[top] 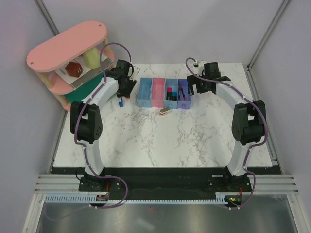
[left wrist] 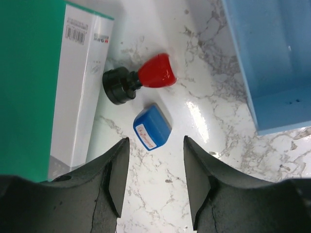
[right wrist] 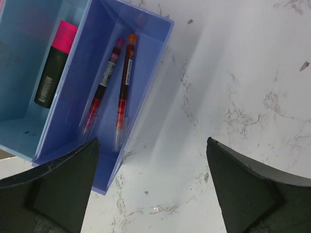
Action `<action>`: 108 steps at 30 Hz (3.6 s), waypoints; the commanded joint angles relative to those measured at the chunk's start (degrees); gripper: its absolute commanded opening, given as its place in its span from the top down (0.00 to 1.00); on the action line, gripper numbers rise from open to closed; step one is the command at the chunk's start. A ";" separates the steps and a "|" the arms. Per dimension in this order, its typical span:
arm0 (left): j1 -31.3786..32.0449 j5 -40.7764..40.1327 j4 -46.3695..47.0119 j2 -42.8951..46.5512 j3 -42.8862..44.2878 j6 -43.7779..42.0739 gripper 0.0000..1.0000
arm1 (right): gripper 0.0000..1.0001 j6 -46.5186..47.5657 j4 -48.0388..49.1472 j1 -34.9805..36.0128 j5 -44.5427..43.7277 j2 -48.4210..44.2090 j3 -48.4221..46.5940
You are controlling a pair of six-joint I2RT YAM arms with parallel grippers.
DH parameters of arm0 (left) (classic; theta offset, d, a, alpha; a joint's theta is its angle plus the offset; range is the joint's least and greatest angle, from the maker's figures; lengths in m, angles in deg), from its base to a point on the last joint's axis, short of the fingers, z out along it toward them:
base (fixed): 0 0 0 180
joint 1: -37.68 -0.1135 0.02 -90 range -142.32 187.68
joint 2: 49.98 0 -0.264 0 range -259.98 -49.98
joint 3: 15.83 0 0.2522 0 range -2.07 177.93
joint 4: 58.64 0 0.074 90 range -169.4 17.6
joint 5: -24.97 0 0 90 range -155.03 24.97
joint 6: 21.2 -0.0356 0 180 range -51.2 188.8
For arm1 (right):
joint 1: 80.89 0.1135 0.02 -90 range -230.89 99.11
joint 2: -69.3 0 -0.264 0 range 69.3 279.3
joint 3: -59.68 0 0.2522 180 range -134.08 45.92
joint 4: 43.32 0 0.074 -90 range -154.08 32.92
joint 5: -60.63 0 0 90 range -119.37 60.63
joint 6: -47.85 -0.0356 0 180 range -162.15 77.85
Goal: Sort the stationery into containers
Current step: Move the storage box to the center of the board, then pick up the stationery from the center of the board, then place the stationery in the storage box.
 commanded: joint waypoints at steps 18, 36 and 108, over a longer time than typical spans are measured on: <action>-1.11 -1.69 -4.10 3.96 -7.60 1.96 0.44 | 0.02 3.50 3.78 0.79 -7.41 9.09 -3.35; -3.58 1.91 -1.28 -4.30 -3.21 2.75 0.44 | 0.02 5.52 3.70 0.70 -10.75 8.22 -3.00; 17.96 10.26 -15.08 -24.43 36.96 -4.54 0.98 | 0.02 6.14 -2.98 -11.32 -2.31 -6.02 6.14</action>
